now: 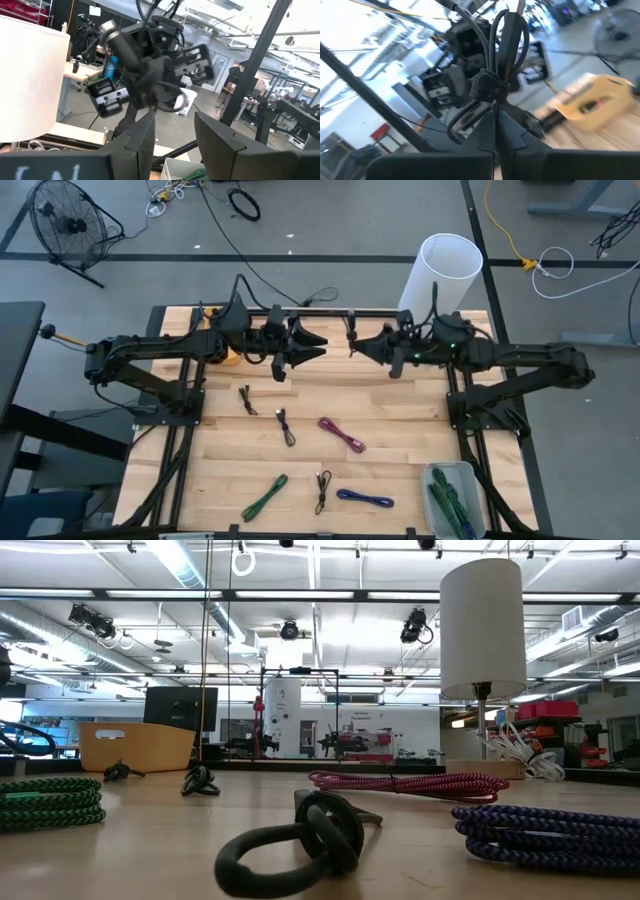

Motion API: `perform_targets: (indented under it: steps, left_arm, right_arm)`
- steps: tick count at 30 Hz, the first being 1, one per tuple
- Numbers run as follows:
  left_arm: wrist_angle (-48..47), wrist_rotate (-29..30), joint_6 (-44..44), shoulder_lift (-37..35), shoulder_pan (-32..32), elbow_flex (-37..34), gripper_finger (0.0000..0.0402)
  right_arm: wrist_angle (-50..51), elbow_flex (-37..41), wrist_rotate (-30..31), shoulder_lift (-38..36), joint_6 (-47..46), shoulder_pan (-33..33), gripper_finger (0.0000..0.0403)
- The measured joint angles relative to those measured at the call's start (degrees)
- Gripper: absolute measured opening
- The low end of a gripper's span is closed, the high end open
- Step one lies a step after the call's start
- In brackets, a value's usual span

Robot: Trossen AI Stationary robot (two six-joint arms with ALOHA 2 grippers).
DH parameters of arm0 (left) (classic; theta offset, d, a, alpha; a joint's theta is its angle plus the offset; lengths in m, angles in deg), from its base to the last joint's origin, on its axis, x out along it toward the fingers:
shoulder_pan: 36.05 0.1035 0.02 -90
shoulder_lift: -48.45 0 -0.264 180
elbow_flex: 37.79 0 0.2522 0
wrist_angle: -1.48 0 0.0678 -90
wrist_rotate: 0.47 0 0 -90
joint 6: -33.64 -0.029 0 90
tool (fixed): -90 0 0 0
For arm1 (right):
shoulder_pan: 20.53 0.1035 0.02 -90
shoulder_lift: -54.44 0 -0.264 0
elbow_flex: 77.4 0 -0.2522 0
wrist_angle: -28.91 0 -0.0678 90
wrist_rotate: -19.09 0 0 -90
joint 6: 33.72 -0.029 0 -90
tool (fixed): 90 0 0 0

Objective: Pick & Place USB Port
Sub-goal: Put the black charger cable into the yellow bin

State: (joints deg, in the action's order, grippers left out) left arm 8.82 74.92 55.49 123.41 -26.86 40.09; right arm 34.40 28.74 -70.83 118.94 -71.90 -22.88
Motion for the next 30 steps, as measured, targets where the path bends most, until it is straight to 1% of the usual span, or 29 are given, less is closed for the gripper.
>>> perform_targets:
  steps: [4, 7, 16, 21, 22, 24, 26, 27, 30]
  left_arm:
    - [0.00, 0.00, 0.01, 0.00, 0.00, 0.01, 0.0142]
    - [0.02, 0.00, 0.01, 0.00, 0.02, 0.01, 0.0142]
    - [-0.03, 0.00, 1.55, 0.01, 0.02, 0.01, 0.0142]
    - [0.06, 0.11, 2.17, 0.00, -0.04, 0.01, 0.0138]
    - [0.10, 0.09, 2.87, 0.00, -0.03, 0.01, 0.0131]
    - [0.00, 0.02, 3.03, 0.00, -0.02, 0.01, 0.0099]
    - [0.22, -0.05, 3.03, 0.00, -0.02, 0.01, 0.0044]
    - [0.39, -0.42, 3.05, 0.00, -0.02, 0.01, 0.0024]
    - [0.33, -0.98, 3.07, -0.02, -0.02, 0.04, 0.0009]
  right_arm:
    - [-7.14, 0.00, -0.17, 4.12, 1.25, 2.05, 0.0000]
    - [-9.14, 0.00, -0.76, 6.97, 0.77, 2.97, 0.0000]
    - [-10.84, -0.02, -0.47, 11.23, 0.05, 4.22, 0.0000]
    - [-10.55, -0.02, 0.37, 12.05, 0.12, 4.20, 0.0000]
    - [-10.56, -0.02, 0.41, 12.03, 0.21, 4.20, 0.0000]
    - [-10.58, -0.02, 0.39, 12.03, 0.24, 4.20, 0.0000]
    - [-10.91, -0.02, 0.38, 11.95, 0.37, 4.22, 0.0000]
    - [-10.95, -0.02, 0.47, 11.94, 0.43, 4.20, 0.0000]
    - [-10.83, -0.02, 0.30, 11.94, 0.39, 4.20, 0.0000]
